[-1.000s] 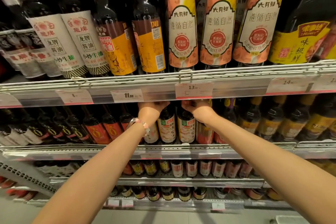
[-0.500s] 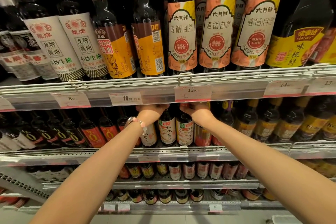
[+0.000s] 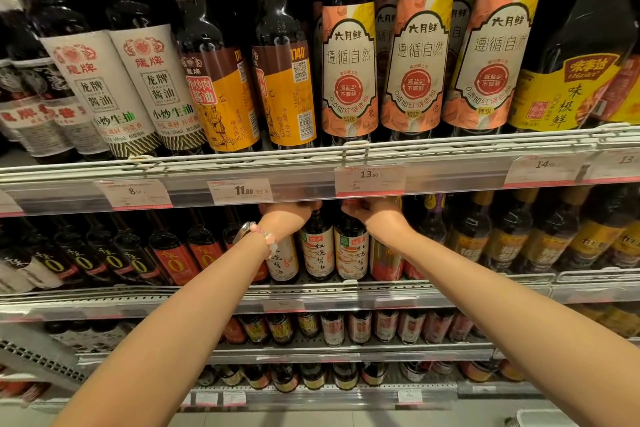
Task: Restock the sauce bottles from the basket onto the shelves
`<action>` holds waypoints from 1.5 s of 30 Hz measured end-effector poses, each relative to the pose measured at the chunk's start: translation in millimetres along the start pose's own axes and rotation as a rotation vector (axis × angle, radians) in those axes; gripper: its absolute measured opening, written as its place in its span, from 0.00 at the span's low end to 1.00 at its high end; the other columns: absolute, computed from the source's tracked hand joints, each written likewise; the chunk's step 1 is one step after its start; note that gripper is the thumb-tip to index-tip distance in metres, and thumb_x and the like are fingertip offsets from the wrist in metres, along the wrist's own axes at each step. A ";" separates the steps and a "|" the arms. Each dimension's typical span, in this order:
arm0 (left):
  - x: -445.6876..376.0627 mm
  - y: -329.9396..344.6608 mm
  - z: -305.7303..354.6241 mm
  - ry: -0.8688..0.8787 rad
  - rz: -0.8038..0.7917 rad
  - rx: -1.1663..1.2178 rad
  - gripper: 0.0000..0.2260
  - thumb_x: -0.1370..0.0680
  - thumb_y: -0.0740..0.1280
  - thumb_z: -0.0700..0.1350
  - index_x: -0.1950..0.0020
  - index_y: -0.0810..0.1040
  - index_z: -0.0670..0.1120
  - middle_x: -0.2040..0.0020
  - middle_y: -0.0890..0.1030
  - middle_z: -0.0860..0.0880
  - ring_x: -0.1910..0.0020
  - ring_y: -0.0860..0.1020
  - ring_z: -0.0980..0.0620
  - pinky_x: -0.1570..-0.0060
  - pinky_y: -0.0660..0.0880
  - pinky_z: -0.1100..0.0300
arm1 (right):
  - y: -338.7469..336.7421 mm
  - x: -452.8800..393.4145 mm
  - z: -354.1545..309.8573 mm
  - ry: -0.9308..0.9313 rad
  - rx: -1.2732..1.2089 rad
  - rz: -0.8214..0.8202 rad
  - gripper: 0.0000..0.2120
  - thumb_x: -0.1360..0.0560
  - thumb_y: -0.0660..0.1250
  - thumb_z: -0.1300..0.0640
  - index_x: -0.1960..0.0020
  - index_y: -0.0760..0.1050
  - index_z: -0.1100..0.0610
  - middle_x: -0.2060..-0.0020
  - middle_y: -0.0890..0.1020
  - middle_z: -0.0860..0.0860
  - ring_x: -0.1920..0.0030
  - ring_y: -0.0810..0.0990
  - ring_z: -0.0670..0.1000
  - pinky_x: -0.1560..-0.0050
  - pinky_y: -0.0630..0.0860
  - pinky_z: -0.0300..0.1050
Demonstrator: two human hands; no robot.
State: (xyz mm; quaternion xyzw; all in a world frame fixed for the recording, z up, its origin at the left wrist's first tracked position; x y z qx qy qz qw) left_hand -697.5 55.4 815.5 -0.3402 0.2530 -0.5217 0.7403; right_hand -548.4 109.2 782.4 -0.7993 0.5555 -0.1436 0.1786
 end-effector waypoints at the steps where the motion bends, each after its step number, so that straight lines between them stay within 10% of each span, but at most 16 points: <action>1: -0.2 0.3 -0.9 -0.010 -0.002 -0.006 0.10 0.21 0.62 0.48 0.46 0.74 0.43 0.57 0.74 0.50 0.55 0.72 0.51 0.55 0.69 0.58 | 0.0 -0.1 0.0 -0.003 0.004 0.003 0.22 0.28 0.70 0.54 0.37 0.71 0.59 0.40 0.79 0.58 0.39 0.76 0.59 0.36 0.72 0.57; 26: 10.2 -4.4 -15.8 0.016 0.084 0.240 0.12 0.25 0.69 0.43 0.43 0.76 0.42 0.44 0.81 0.42 0.43 0.78 0.43 0.38 0.74 0.48 | -0.5 6.9 -3.1 -0.059 0.147 0.053 0.22 0.28 0.69 0.50 0.37 0.70 0.58 0.43 0.79 0.57 0.42 0.77 0.59 0.40 0.75 0.55; 37: 23.5 -2.7 -16.9 0.019 0.178 0.177 0.17 0.24 0.68 0.48 0.41 0.72 0.38 0.50 0.79 0.36 0.51 0.79 0.39 0.47 0.77 0.46 | -1.6 21.0 -6.0 -0.115 0.215 0.114 0.20 0.25 0.66 0.53 0.39 0.70 0.64 0.46 0.79 0.60 0.46 0.78 0.59 0.49 0.75 0.48; 45: 40.1 -13.4 -14.0 0.098 0.329 0.116 0.17 0.25 0.68 0.51 0.63 0.74 0.37 0.73 0.74 0.43 0.75 0.69 0.51 0.73 0.66 0.56 | -9.8 45.5 -6.7 -0.170 0.247 0.198 0.15 0.23 0.63 0.52 0.48 0.73 0.65 0.64 0.74 0.51 0.65 0.72 0.47 0.67 0.66 0.37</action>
Point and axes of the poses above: each hand's wrist, its own x-axis away from the middle knuckle, its own y-axis out of the palm, z = x × y, the point moved 5 cm from there along -x, towards the middle knuckle
